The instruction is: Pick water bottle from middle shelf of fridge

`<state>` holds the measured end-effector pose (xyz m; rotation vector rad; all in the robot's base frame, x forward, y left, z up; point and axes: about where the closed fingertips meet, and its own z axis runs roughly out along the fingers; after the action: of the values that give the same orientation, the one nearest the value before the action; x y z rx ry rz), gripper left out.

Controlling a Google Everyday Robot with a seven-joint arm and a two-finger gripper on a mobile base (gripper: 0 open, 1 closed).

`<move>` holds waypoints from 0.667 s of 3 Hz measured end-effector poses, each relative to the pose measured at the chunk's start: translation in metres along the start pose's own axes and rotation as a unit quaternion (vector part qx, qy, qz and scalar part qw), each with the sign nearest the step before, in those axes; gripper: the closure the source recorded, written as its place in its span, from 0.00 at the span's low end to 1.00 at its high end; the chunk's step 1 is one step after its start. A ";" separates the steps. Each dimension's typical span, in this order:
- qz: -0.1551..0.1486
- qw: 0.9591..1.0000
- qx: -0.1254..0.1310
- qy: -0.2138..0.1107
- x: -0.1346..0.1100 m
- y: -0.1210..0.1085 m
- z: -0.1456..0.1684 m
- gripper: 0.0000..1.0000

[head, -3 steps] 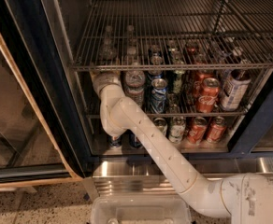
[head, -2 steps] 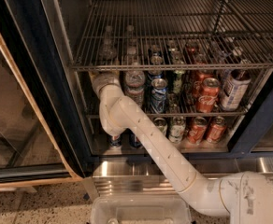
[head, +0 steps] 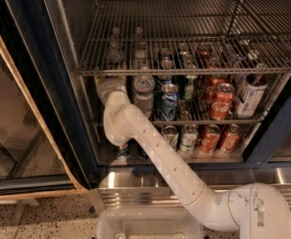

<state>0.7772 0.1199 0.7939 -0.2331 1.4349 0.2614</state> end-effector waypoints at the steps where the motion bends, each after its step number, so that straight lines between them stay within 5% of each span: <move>1: 0.001 1.000 0.009 -0.008 -0.002 -0.001 0.001 0.19; 2: 0.001 1.000 0.020 -0.014 -0.002 -0.003 0.000 0.20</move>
Offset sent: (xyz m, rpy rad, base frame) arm -0.0005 -0.0046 0.0028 0.0216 -0.0380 -0.0625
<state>0.7777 0.1174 0.7964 -0.1952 1.4113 0.2367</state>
